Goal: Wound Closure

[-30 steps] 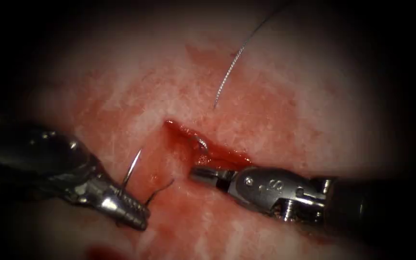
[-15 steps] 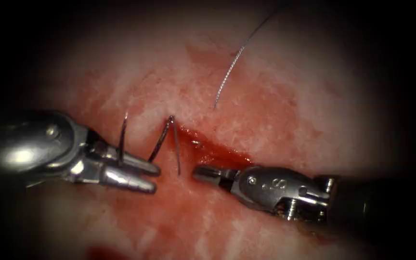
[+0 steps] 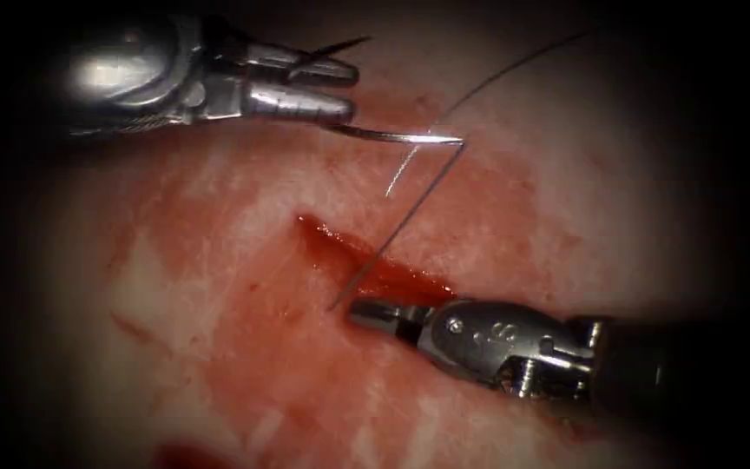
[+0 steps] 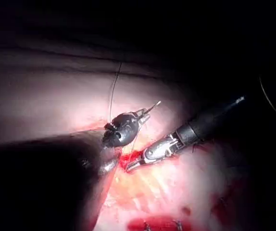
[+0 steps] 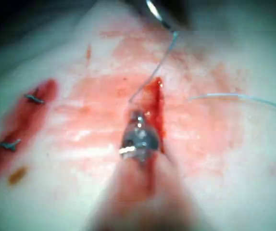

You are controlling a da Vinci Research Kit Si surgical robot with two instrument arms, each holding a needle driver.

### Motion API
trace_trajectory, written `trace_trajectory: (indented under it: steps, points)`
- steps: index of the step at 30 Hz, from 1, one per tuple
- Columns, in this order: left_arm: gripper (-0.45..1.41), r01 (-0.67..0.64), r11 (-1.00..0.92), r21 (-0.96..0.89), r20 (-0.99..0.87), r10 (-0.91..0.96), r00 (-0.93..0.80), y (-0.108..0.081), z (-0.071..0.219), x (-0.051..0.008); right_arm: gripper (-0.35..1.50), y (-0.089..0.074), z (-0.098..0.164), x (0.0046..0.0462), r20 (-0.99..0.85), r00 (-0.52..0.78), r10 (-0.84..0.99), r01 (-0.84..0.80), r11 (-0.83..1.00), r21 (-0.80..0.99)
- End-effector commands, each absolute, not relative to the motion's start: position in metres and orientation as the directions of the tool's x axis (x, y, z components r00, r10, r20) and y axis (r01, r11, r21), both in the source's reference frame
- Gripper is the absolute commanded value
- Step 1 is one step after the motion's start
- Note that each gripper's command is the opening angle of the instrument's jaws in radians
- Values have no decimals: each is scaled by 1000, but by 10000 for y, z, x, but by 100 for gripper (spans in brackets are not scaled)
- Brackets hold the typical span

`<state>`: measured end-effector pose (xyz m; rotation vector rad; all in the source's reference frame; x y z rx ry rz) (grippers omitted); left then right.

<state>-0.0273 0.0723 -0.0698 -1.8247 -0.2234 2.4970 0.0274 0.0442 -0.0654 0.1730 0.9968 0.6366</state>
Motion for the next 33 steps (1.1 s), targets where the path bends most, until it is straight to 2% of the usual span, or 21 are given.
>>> trace_trajectory:
  steps: [1,5,16,23,26,29,33]
  points:
    - [-35,10,-991,-137,-949,128,-287,731,-696,-276,-6,439,-651,280,-726,382,572,-416,808,418]
    - [-35,-60,-988,-142,-951,153,-268,750,-703,-264,14,438,-654,279,-726,382,573,-414,808,420]
    - [-35,-181,-963,-198,-941,238,-239,766,-702,-242,21,438,-665,280,-728,370,577,-414,804,427]
    - [-35,-228,-949,-218,-944,264,-197,805,-714,-235,34,439,-671,280,-725,369,582,-414,801,432]
    - [-35,-233,-948,-215,-947,261,-188,812,-718,-235,52,440,-671,280,-730,373,572,-410,808,424]
    - [-35,-238,-948,-212,-948,258,-185,814,-720,-236,57,440,-671,280,-733,375,568,-408,811,419]
    - [-35,-244,-950,-197,-951,245,-188,804,-718,-237,76,442,-676,281,-741,357,569,-414,807,421]
